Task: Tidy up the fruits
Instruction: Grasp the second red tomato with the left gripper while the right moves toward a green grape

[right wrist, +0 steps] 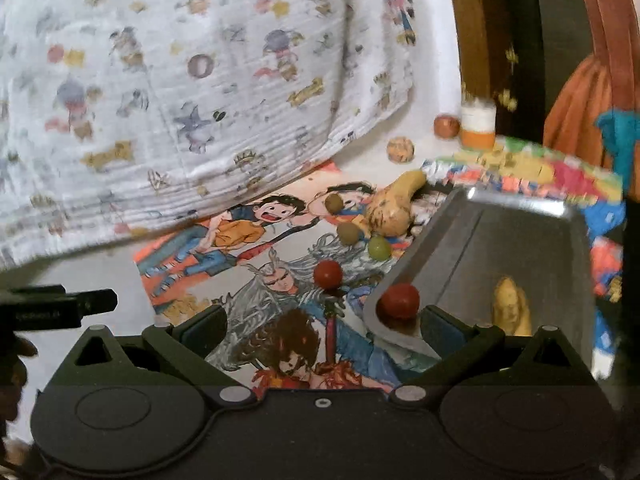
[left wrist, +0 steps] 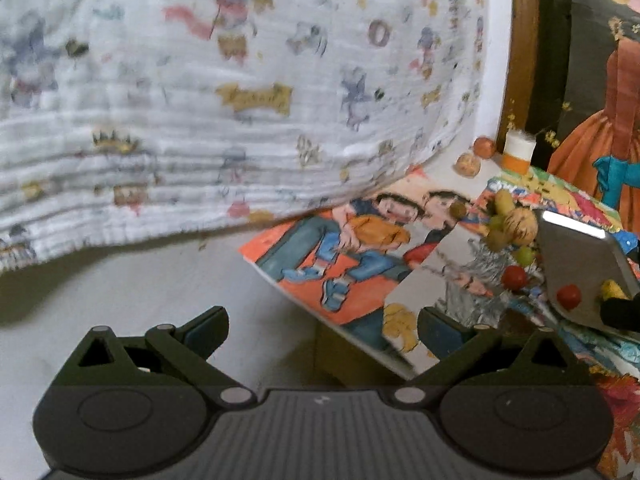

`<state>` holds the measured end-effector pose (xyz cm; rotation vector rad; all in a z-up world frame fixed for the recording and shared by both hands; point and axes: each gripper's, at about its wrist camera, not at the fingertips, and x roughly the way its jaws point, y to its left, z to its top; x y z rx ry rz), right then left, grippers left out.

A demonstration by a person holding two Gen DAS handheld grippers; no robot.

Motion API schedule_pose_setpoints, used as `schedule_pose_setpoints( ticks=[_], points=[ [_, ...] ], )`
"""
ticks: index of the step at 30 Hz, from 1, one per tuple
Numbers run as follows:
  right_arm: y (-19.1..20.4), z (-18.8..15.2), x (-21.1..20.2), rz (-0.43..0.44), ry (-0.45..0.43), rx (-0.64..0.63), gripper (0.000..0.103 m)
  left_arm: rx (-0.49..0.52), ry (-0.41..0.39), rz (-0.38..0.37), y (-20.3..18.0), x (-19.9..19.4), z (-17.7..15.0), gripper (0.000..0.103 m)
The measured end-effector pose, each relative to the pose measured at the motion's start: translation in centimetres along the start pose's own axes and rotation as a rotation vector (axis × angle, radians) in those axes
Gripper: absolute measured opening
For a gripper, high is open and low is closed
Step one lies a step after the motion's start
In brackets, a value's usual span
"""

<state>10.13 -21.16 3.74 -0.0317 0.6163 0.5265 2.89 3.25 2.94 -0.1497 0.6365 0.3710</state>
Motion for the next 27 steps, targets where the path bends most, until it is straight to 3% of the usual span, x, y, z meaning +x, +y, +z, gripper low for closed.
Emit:
schedule_pose_setpoints(
  ticks=[8, 14, 23, 27],
  points=[
    [2.4, 0.7, -2.1, -0.045, -0.058, -0.075, 0.103, 0.080, 0.047, -0.067, -0.8, 3.6, 2.1, 0.103],
    [2.9, 0.5, -1.3, -0.098, -0.035, -0.130, 0.103, 0.138, 0.070, -0.091, -2.9, 7.3, 3.7, 0.103],
    [0.5, 1.3, 1.8, -0.187, 0.030, -0.153, 0.103, 0.175, 0.106, -0.168, -5.3, 11.3, 5.1, 0.103],
    [-1.4, 2.6, 3.0, -0.240, 0.045, -0.179, 0.103, 0.168, 0.092, -0.264, -5.9, 12.0, 5.5, 0.103]
  ],
)
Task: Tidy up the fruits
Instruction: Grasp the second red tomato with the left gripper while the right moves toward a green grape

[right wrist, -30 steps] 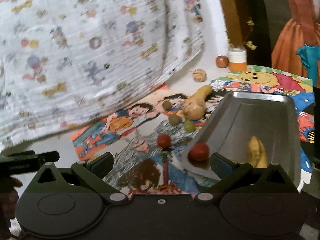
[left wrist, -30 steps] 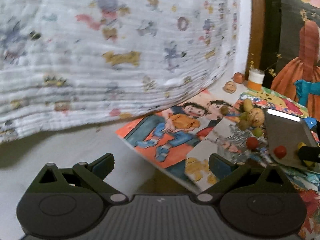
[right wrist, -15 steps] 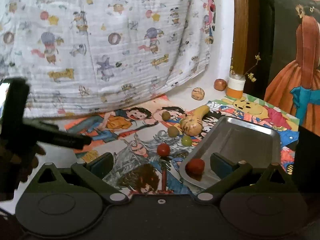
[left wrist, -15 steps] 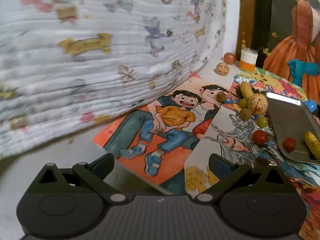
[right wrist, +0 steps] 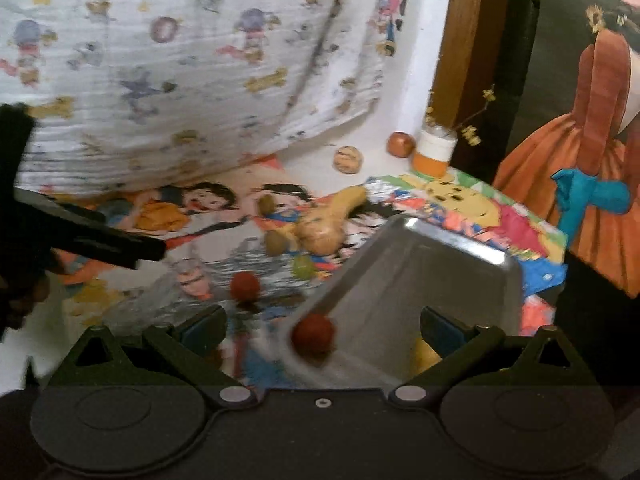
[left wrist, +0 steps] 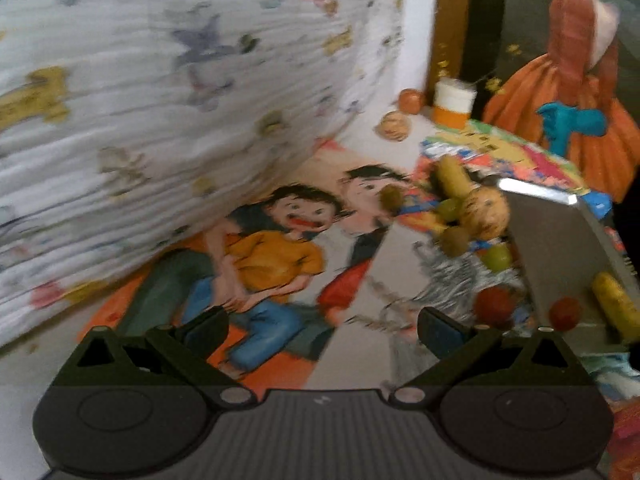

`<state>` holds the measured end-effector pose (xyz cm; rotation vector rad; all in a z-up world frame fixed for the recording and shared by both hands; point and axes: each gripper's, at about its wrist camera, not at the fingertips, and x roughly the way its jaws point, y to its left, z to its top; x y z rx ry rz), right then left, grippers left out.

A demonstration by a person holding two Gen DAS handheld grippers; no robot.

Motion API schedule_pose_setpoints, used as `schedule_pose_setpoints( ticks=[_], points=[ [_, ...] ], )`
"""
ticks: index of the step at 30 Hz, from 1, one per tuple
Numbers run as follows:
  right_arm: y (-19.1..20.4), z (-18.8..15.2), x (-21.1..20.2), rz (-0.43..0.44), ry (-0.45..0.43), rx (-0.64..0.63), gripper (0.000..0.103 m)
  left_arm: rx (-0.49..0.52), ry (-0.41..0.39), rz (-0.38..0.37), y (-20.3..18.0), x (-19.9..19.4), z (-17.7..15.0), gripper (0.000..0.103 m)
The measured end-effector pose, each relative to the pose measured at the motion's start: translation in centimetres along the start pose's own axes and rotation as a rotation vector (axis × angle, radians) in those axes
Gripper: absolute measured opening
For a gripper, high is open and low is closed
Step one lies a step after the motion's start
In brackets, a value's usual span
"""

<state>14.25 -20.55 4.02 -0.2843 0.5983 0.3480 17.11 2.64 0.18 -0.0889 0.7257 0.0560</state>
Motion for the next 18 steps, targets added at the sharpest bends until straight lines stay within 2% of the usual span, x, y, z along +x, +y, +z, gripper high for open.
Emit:
schedule_pose_setpoints(
  ticks=[4, 10, 14, 18],
  points=[
    [-1.9, 1.6, 1.1, -0.031, -0.011, -0.033, 0.103, 0.028, -0.035, -0.080, -1.0, 0.2, 0.5, 0.103],
    [-4.0, 4.2, 3.6, 0.029, 0.044, -0.006, 0.103, 0.110, -0.013, -0.148, -2.9, 0.6, 0.8, 0.103],
    [-4.0, 4.1, 5.7, 0.087, 0.089, 0.005, 0.102, 0.123, 0.020, -0.194, -3.6, 0.9, 0.4, 0.103],
    [-4.4, 3.8, 7.3, 0.148, 0.111, 0.023, 0.101, 0.175, 0.030, -0.198, -4.7, 1.2, 0.1, 0.103]
  ],
)
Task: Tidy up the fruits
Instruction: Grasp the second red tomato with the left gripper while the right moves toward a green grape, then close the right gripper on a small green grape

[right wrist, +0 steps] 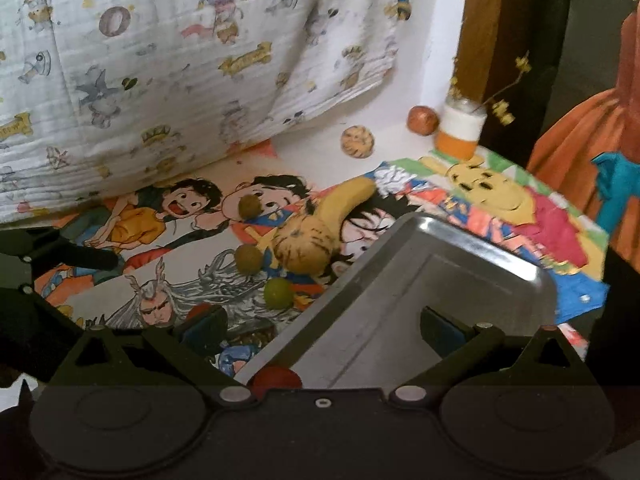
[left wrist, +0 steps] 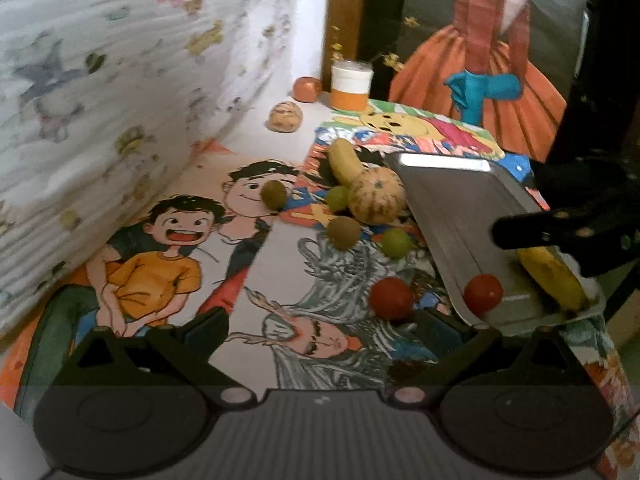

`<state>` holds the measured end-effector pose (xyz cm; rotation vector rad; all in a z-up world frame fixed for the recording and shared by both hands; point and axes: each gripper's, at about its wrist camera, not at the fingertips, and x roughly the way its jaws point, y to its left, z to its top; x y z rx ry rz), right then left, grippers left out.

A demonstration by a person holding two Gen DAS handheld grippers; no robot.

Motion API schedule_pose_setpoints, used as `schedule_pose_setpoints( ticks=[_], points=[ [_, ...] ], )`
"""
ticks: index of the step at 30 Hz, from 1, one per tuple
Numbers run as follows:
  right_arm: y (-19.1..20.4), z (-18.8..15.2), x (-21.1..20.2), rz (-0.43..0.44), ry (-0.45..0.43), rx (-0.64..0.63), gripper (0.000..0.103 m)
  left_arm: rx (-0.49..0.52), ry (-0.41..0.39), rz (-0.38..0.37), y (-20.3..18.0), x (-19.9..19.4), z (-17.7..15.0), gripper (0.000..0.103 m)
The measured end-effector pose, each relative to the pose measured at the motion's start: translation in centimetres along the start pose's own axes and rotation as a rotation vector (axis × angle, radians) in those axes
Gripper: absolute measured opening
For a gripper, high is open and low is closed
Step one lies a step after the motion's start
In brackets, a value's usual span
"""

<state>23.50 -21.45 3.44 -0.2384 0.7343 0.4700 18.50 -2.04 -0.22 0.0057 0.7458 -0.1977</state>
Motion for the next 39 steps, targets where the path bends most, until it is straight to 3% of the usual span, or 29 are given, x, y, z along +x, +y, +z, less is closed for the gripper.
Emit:
schedule_pose_setpoints(
  ticks=[5, 13, 26, 28, 34, 39],
  points=[
    [-0.6, 0.4, 1.5, 0.049, -0.003, 0.002, 0.084, 0.016, 0.004, -0.012, -0.8, 0.6, 0.2, 0.100],
    [-0.9, 1.0, 4.0, 0.121, 0.013, -0.005, 0.059, 0.035, 0.004, -0.055, -1.7, 1.7, 0.6, 0.082],
    [-0.2, 1.5, 7.0, 0.192, 0.054, 0.005, 0.046, 0.025, 0.031, -0.094, -2.4, 3.3, 0.7, 0.049],
    [-0.2, 1.5, 7.5, 0.199, 0.062, 0.010, 0.040, 0.027, 0.030, -0.092, -2.4, 3.4, 0.7, 0.043],
    [0.1, 1.4, 8.4, 0.202, 0.081, 0.011, 0.029, 0.008, 0.033, -0.102, -2.3, 3.7, 0.9, 0.035],
    [0.1, 1.3, 8.6, 0.205, 0.089, 0.009, 0.027, -0.024, 0.037, -0.104, -2.1, 3.9, 1.0, 0.032]
  ],
)
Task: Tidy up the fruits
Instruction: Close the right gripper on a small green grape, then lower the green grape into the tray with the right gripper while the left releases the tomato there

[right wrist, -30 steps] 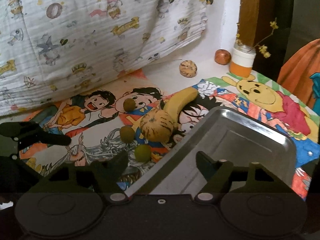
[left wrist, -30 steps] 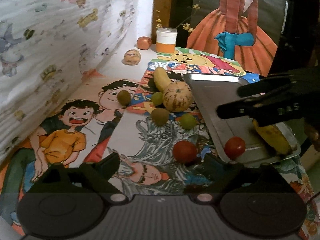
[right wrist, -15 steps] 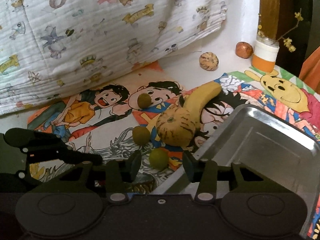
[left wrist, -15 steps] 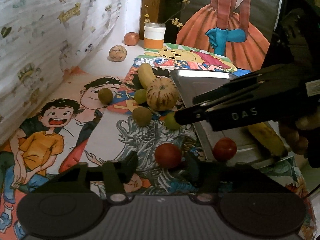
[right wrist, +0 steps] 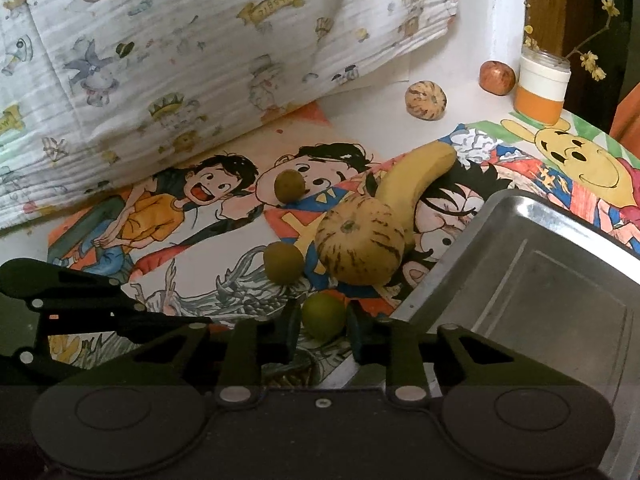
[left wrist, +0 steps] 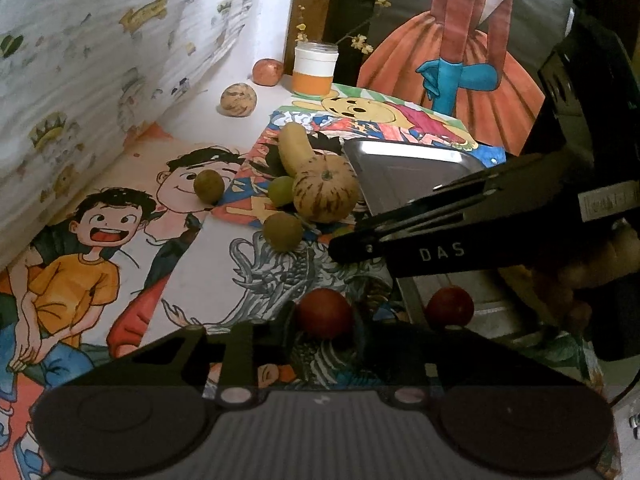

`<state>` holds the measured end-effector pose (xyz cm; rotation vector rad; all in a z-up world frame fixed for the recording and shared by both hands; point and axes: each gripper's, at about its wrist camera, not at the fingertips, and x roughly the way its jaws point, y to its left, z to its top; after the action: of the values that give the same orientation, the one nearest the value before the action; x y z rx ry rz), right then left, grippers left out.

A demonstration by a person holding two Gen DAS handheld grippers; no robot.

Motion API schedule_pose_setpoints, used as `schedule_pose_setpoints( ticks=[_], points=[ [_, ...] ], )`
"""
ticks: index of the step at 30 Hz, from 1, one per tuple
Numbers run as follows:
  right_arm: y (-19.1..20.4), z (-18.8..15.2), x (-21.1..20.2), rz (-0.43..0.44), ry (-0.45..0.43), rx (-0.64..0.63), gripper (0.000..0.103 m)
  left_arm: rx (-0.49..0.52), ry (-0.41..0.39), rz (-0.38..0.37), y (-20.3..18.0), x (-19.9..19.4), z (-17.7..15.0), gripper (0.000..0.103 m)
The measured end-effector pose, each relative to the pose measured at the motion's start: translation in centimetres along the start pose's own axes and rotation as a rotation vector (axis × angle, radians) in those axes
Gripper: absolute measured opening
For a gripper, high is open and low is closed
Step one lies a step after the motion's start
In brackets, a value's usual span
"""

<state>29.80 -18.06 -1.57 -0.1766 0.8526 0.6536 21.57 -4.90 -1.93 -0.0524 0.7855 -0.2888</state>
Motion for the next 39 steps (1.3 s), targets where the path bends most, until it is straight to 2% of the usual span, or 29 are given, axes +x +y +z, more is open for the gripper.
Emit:
schedule_pose_setpoints(
  ticks=[10, 17, 27, 39],
  points=[
    [-0.4, -0.5, 0.1, 0.018, -0.007, 0.038, 0.026, -0.033, 0.001, 0.008, 0.2, -0.1, 0.1, 0.031],
    [-1.5, -1.3, -3.0, 0.021, -0.097, 0.120, 0.026, -0.062, -0.007, 0.012, 0.3, -0.4, 0.5, 0.031],
    [-4.9, -4.9, -8.8, -0.108, -0.211, 0.261, 0.026, -0.049, -0.039, -0.007, -1.7, -0.5, 2.2, 0.031],
    [-8.0, -9.8, -11.6, -0.208, -0.232, 0.409, 0.026, 0.024, -0.016, -0.064, -6.0, 1.7, 3.6, 0.031]
  ],
)
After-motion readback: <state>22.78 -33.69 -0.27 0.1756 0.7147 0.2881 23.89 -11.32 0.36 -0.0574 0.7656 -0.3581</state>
